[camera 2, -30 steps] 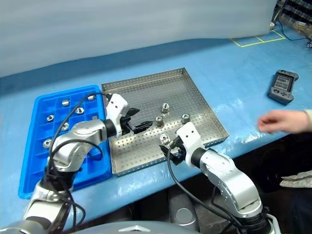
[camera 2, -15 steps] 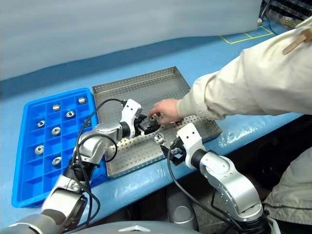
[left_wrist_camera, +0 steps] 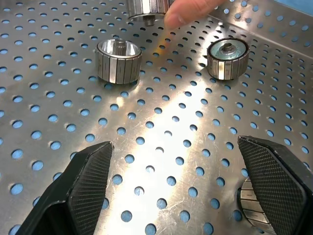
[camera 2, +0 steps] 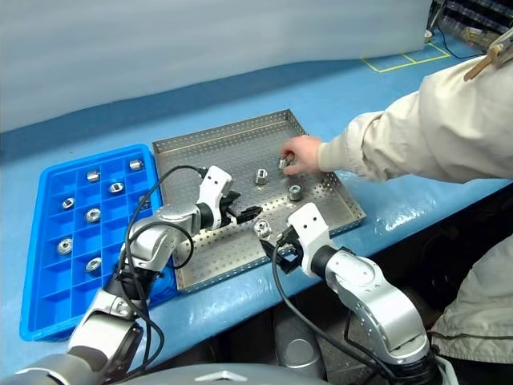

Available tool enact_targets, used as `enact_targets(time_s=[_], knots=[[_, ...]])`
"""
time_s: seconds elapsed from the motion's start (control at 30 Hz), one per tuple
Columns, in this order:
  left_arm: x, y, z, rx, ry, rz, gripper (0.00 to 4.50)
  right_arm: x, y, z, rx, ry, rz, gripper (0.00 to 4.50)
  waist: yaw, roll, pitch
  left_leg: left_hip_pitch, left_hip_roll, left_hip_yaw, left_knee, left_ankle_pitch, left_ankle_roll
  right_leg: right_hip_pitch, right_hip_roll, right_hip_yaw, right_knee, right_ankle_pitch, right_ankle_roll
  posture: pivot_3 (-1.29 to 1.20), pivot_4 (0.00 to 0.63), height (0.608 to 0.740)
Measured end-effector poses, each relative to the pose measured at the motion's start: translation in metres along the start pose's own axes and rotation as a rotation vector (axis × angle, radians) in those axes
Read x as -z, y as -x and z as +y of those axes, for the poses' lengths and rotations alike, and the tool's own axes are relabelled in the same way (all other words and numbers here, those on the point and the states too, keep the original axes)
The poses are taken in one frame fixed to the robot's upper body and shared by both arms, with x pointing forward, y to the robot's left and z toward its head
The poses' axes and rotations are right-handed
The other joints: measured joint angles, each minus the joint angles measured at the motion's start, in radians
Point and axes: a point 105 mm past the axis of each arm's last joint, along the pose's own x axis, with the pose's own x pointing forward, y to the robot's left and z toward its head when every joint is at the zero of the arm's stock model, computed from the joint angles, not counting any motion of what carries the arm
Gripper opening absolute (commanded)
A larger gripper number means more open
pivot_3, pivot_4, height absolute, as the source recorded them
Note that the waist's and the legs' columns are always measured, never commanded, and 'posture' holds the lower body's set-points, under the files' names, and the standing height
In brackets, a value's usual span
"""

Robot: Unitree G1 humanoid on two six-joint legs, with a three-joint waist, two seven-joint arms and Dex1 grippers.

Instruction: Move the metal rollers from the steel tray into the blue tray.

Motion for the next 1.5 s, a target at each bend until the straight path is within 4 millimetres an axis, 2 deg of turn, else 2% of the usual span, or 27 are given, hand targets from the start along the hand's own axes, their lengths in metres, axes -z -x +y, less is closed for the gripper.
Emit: enact_targets(time_s=[0.47, 0.77, 0.87, 0.97, 1.13, 1.2, 1.4, 1.5], knots=[[0.0, 0.007, 0.0, -0.016, 0.001, -0.013, 4.47, -0.002, -0.003, 0.004, -0.018, 0.005, -0.006, 4.5, 0.001, 0.0, 0.0, 0.0, 0.0, 0.0, 0.0, 0.0, 0.0, 0.0, 0.0, 0.0, 0.0, 0.0, 0.0, -0.27, 0.15, 0.74], [-0.033, 0.028, -0.01, 0.024, -0.095, -0.18, 4.47, -0.012, -0.006, 0.002, -0.022, 0.019, -0.033, 4.5, 0.019, 0.0, 0.0, 0.0, 0.0, 0.0, 0.0, 0.0, 0.0, 0.0, 0.0, 0.0, 0.0, 0.0, 0.0, -0.24, 0.15, 0.74], [-0.035, 0.039, -0.016, 0.091, -0.149, -0.181, 4.47, -0.011, -0.006, 0.002, -0.025, 0.02, -0.029, 4.5, 0.023, 0.0, 0.0, 0.0, 0.0, 0.0, 0.0, 0.0, 0.0, 0.0, 0.0, 0.0, 0.0, 0.0, 0.0, -0.24, 0.15, 0.74], [-0.028, 0.043, -0.02, 0.138, -0.217, -0.138, 4.47, -0.011, -0.006, 0.003, -0.03, 0.018, -0.025, 4.5, 0.024, 0.0, 0.0, 0.0, 0.0, 0.0, 0.0, 0.0, 0.0, 0.0, 0.0, 0.0, 0.0, 0.0, 0.0, -0.24, 0.15, 0.74], [-0.021, 0.036, -0.024, 0.148, -0.257, -0.099, 4.47, -0.006, -0.004, 0.005, -0.046, 0.009, -0.003, 4.5, 0.029, 0.0, 0.0, 0.0, 0.0, 0.0, 0.0, 0.0, 0.0, 0.0, 0.0, 0.0, 0.0, 0.0, 0.0, -0.24, 0.15, 0.74], [-0.03, 0.029, -0.024, 0.15, -0.268, -0.115, 4.47, -0.001, -0.002, 0.006, -0.05, 0.002, 0.013, 4.5, 0.034, 0.0, 0.0, 0.0, 0.0, 0.0, 0.0, 0.0, 0.0, 0.0, 0.0, 0.0, 0.0, 0.0, 0.0, -0.25, 0.15, 0.74], [-0.075, 0.005, -0.026, 0.14, -0.343, -0.165, 4.47, 0.004, 0.0, 0.006, -0.041, -0.014, 0.029, 4.5, 0.032, 0.0, 0.0, 0.0, 0.0, 0.0, 0.001, 0.0, 0.0, 0.0, 0.0, 0.0, 0.0, 0.0, 0.0, -0.29, 0.15, 0.74], [-0.087, -0.01, -0.023, 0.115, -0.332, -0.153, 4.47, 0.004, -0.001, 0.009, -0.039, -0.026, 0.023, 4.5, 0.021, 0.0, 0.0, 0.0, 0.0, 0.0, 0.0, 0.0, 0.0, 0.0, 0.0, 0.0, 0.0, 0.0, 0.0, -0.3, 0.15, 0.74]])
